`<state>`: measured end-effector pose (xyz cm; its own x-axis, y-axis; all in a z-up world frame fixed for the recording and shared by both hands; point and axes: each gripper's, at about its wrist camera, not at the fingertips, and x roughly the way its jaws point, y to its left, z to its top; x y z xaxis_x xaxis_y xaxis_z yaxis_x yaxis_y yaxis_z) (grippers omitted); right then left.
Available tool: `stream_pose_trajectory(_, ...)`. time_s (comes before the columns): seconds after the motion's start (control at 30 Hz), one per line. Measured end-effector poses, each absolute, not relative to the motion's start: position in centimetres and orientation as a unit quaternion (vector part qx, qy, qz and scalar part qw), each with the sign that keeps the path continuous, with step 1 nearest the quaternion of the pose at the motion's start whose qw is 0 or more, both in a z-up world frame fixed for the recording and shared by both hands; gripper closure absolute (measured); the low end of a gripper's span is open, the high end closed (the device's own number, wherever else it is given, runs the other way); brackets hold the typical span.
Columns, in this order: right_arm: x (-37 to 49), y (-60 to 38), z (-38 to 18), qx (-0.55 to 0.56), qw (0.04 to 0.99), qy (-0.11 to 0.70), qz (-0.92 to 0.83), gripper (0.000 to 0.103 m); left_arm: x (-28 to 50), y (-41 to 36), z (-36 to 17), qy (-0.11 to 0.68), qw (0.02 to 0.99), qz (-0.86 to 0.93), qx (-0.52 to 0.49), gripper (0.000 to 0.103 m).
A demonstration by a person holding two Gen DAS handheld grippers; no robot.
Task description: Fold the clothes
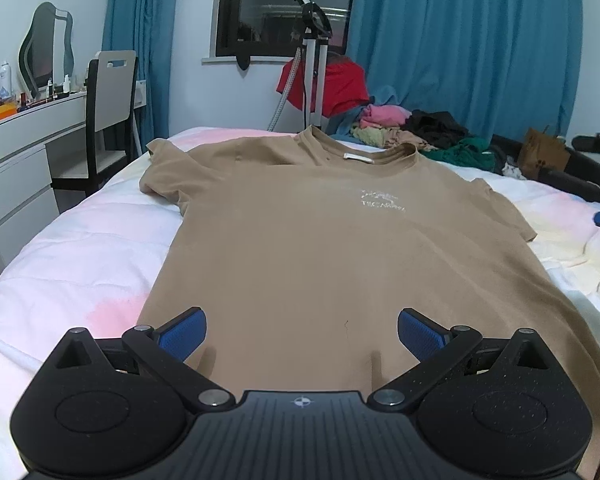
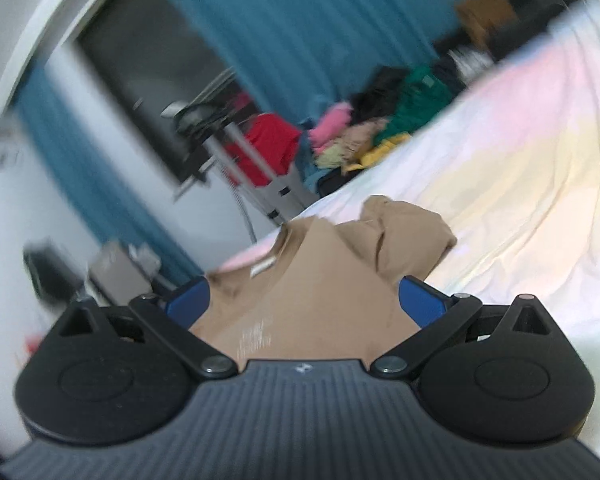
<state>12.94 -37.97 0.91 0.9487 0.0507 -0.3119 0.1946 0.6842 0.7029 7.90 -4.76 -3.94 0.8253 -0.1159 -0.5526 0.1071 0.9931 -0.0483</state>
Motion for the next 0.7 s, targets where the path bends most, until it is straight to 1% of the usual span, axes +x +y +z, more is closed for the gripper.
stream_pose_trajectory(0.13, 16.4, -44.0, -4.2, 0.556, 0.817, 0.15, -0.018, 0.0, 8.3, -4.9, -4.5, 0.296, 0.953, -0.061, -0.006, 0.0)
stream_pose_trajectory(0.23, 18.4, -46.4, -8.1, 0.635, 0.76, 0.135, -0.012, 0.0, 8.9, -5.2, -5.0, 0.301, 0.951, -0.064, -0.003, 0.0)
stream_pose_trajectory(0.27, 19.1, -47.0, -8.9, 0.645, 0.752, 0.135, -0.012, 0.0, 9.2, -5.4, -5.1, 0.302, 0.951, -0.065, 0.0, 0.0)
stream_pose_trajectory(0.37, 21.9, -47.6, -10.1, 0.613, 0.773, 0.166, -0.014, 0.0, 10.3, -5.7, -5.8, 0.307, 0.95, -0.064, 0.003, 0.0)
stream_pose_trajectory(0.43, 23.3, -47.8, -10.9, 0.593, 0.784, 0.181, -0.02, 0.004, 11.2, -5.9, -6.3, 0.315, 0.947, -0.063, 0.001, 0.0)
stream_pose_trajectory(0.47, 23.9, -47.9, -11.3, 0.587, 0.789, 0.181, -0.022, 0.008, 11.6, -5.9, -6.6, 0.318, 0.946, -0.062, 0.0, 0.0)
stream_pose_trajectory(0.57, 25.2, -48.0, -11.9, 0.576, 0.798, 0.172, -0.029, 0.029, 12.6, -6.1, -7.2, 0.327, 0.943, -0.061, -0.004, 0.0)
stream_pose_trajectory(0.63, 26.2, -47.9, -12.0, 0.569, 0.805, 0.164, -0.025, 0.037, 13.1, -6.2, -7.5, 0.33, 0.942, -0.06, -0.003, 0.0)
stream_pose_trajectory(0.67, 26.8, -48.0, -12.1, 0.568, 0.807, 0.161, -0.021, 0.045, 13.3, -6.2, -7.6, 0.331, 0.942, -0.06, -0.001, 0.0)
stream_pose_trajectory(0.7, 27.4, -48.1, -12.3, 0.569, 0.806, 0.161, -0.015, 0.059, 13.4, -6.2, -7.7, 0.332, 0.941, -0.06, 0.001, 0.0)
